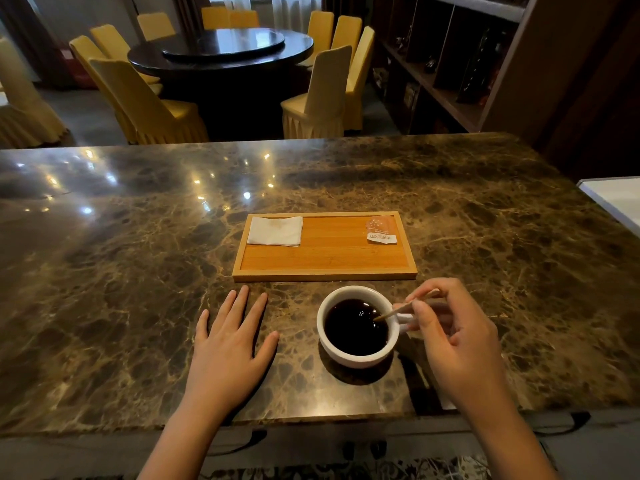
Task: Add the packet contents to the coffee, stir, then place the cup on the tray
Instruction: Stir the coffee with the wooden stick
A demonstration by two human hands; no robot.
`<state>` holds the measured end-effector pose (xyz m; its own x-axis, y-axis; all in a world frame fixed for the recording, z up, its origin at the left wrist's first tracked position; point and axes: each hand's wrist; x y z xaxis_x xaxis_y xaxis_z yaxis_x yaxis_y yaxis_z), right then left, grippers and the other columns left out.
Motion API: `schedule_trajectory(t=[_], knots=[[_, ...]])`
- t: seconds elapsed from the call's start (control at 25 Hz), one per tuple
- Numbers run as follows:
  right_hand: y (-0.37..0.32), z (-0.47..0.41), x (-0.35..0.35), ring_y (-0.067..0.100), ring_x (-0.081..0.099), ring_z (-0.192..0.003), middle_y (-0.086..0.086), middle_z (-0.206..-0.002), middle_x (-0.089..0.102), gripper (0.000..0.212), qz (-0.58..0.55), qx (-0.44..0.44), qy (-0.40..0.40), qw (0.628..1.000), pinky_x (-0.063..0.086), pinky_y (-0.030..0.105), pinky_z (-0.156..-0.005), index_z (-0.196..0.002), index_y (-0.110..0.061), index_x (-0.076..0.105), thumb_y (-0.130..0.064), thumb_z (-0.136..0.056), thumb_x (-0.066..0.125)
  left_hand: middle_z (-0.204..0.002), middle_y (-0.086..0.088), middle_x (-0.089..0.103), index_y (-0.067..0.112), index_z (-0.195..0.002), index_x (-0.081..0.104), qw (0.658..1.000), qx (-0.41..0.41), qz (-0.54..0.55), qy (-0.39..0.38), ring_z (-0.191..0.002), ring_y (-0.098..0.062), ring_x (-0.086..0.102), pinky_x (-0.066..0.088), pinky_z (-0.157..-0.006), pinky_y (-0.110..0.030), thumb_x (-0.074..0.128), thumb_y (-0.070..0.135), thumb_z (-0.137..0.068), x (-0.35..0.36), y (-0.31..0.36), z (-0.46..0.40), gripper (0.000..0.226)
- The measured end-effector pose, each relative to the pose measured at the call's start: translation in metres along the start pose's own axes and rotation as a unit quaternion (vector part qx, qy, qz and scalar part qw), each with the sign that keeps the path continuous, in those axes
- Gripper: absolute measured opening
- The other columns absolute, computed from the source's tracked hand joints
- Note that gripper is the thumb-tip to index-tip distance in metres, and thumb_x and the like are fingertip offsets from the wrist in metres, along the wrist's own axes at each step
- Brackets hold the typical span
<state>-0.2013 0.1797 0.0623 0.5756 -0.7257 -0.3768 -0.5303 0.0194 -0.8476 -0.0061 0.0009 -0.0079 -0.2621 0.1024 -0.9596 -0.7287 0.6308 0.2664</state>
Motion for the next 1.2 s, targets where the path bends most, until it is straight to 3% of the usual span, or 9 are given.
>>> schedule_trajectory(t=[0.2, 0.28, 0.44, 0.52, 0.68, 0.88, 1.0, 1.12, 1.2], knots=[[-0.007, -0.003, -0.001, 0.019, 0.070, -0.076, -0.001, -0.083, 0.068, 0.021, -0.072, 0.041, -0.080, 0.993, 0.059, 0.040, -0.060, -0.081, -0.028, 0.058, -0.008, -0.088, 0.055, -0.147, 0.006, -0.002, 0.036, -0.140, 0.007, 1.000, 0.000, -0.001, -0.002, -0.134, -0.008, -0.009, -0.003, -0.112, -0.047, 0.009, 0.065, -0.077, -0.001, 0.000, 0.000, 0.069], [-0.009, -0.006, -0.005, 0.021, 0.072, -0.076, 0.001, -0.089, 0.068, 0.018, -0.138, 0.068, -0.091, 0.984, 0.059, 0.034, -0.057, -0.080, -0.024, 0.060, -0.007, -0.085, 0.057, -0.148, 0.006, -0.001, 0.036, -0.140, 0.009, 1.000, 0.003, 0.003, 0.000, -0.135, -0.008, -0.008, -0.003, -0.112, -0.047, 0.009, 0.064, -0.078, -0.001, 0.000, 0.000, 0.068], [-0.010, -0.015, -0.018, 0.018, 0.071, -0.077, 0.002, -0.092, 0.068, 0.015, -0.157, 0.071, -0.039, 0.984, 0.057, 0.023, -0.054, -0.082, -0.023, 0.062, -0.009, -0.083, 0.057, -0.148, 0.006, -0.001, 0.036, -0.140, 0.009, 1.000, 0.003, 0.001, -0.001, -0.135, -0.008, -0.008, -0.002, -0.112, -0.047, 0.009, 0.065, -0.078, -0.001, 0.000, 0.000, 0.069], [-0.010, -0.023, -0.024, 0.016, 0.070, -0.079, 0.001, -0.092, 0.067, 0.024, -0.126, 0.052, -0.016, 0.991, 0.058, 0.023, -0.054, -0.084, -0.025, 0.062, -0.002, -0.086, 0.055, -0.148, 0.006, -0.002, 0.036, -0.140, 0.009, 1.000, 0.003, 0.002, -0.002, -0.135, -0.008, -0.008, -0.003, -0.112, -0.047, 0.008, 0.065, -0.077, -0.001, 0.000, 0.000, 0.069], [-0.018, -0.039, -0.029, 0.012, 0.071, -0.079, 0.002, -0.087, 0.069, 0.019, -0.087, 0.005, -0.005, 0.996, 0.060, 0.028, -0.057, -0.087, -0.024, 0.062, -0.005, -0.086, 0.057, -0.147, 0.006, -0.003, 0.036, -0.140, 0.008, 1.000, 0.001, 0.001, -0.002, -0.135, -0.008, -0.009, -0.003, -0.112, -0.046, 0.007, 0.065, -0.077, -0.002, 0.001, 0.001, 0.070], [-0.041, -0.068, -0.019, 0.008, 0.070, -0.081, -0.001, -0.091, 0.070, 0.020, -0.064, -0.109, -0.005, 0.992, 0.057, 0.018, -0.062, -0.100, -0.020, 0.065, -0.012, -0.083, 0.061, -0.147, 0.008, -0.005, 0.037, -0.140, 0.006, 1.000, -0.007, -0.003, -0.001, -0.134, -0.006, -0.012, -0.004, -0.112, -0.044, 0.007, 0.065, -0.077, -0.002, 0.002, 0.001, 0.069], [-0.035, -0.098, 0.006, 0.010, 0.070, -0.079, 0.005, -0.090, 0.071, 0.021, -0.021, -0.201, -0.038, 0.979, 0.059, 0.021, -0.063, -0.103, -0.012, 0.066, -0.014, -0.082, 0.065, -0.147, 0.008, -0.006, 0.037, -0.140, 0.007, 1.000, -0.013, -0.001, 0.001, -0.133, -0.006, -0.013, -0.006, -0.111, -0.044, 0.007, 0.065, -0.077, -0.002, 0.002, 0.001, 0.069], [-0.021, -0.130, 0.041, 0.014, 0.069, -0.080, 0.010, -0.089, 0.073, 0.014, 0.044, -0.324, -0.088, 0.941, 0.057, 0.022, -0.069, -0.096, -0.006, 0.070, -0.010, -0.084, 0.064, -0.147, 0.009, -0.008, 0.038, -0.140, 0.004, 1.000, -0.015, -0.001, -0.003, -0.133, -0.005, -0.015, -0.009, -0.110, -0.042, 0.004, 0.065, -0.075, -0.005, 0.004, 0.002, 0.071], [-0.014, -0.145, 0.067, 0.018, 0.070, -0.079, 0.011, -0.089, 0.075, 0.016, 0.088, -0.428, -0.120, 0.891, 0.057, 0.027, -0.067, -0.095, -0.005, 0.070, -0.013, -0.085, 0.060, -0.148, 0.009, -0.008, 0.038, -0.140, 0.004, 1.000, -0.017, 0.007, -0.007, -0.133, -0.005, -0.016, -0.010, -0.110, -0.041, 0.005, 0.065, -0.074, -0.007, 0.005, 0.002, 0.071]])
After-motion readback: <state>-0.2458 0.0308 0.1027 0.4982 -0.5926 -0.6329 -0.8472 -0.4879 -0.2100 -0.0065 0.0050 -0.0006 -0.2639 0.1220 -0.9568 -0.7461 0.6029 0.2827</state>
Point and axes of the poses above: each hand's wrist, its own z-axis away from the middle knuckle, its own x-axis out of the palm, y = z × x
